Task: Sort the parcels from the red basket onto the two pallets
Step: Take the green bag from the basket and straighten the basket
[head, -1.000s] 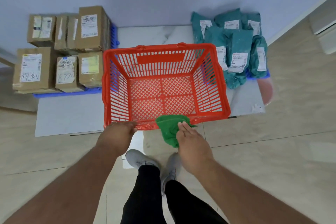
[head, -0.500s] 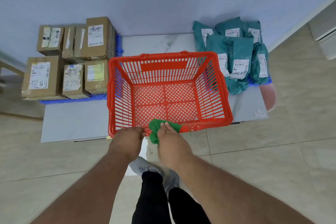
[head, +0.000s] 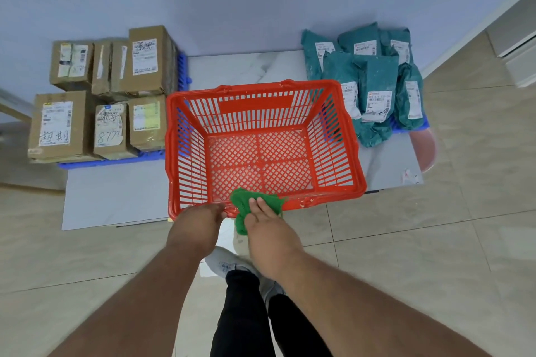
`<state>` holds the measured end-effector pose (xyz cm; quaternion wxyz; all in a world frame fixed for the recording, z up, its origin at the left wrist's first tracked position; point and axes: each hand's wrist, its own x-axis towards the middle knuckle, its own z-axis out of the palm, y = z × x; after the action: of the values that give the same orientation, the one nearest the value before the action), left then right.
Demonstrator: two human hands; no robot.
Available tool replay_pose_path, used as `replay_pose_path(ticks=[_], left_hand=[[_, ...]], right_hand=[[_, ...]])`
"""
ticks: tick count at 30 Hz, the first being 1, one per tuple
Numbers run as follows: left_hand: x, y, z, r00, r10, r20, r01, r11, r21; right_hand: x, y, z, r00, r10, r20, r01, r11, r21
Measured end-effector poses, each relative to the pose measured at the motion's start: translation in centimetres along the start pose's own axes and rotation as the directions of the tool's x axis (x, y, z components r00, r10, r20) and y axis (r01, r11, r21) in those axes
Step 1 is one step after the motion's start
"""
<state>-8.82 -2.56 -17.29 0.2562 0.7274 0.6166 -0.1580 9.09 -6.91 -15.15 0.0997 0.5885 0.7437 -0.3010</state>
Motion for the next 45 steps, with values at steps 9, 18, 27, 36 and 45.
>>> replay_pose_path(ticks=[9,18,27,36,45], left_hand=[[-0.1,0.3,-0.2,0.996,-0.062,0.069,0.063,0.998,-0.021],[0.3,0.0,0.2,0.994,-0.079,0.081,0.082,0.996,-0.027],[0.5,-0.3,0.3,0.996,-0.04,0.082,0.04,0.999,0.002],[0.4,0.0,-0.5,0.997,-0.013,0.076,0.012,1.0,0.02],[0.1,0.0,-0.5,0.997,-0.033,0.068,0.034,0.999,-0.021]], right_hand=[[-3.1,6.6,-0.4,0.995,-0.054,0.088,0.073,0.973,-0.22],[-2.6,1.2,1.1,0.979,0.201,0.043,-0.198,0.978,-0.066],[-2.0,-0.5,2.2,0.999,0.047,0.019,-0.047,0.999,0.004],[-5.7,3.2,0.0,0.88,0.421,0.219,-0.451,0.596,0.665],[-6.3,4.0,-4.7,0.889,0.442,-0.12,-0.294,0.751,0.591]])
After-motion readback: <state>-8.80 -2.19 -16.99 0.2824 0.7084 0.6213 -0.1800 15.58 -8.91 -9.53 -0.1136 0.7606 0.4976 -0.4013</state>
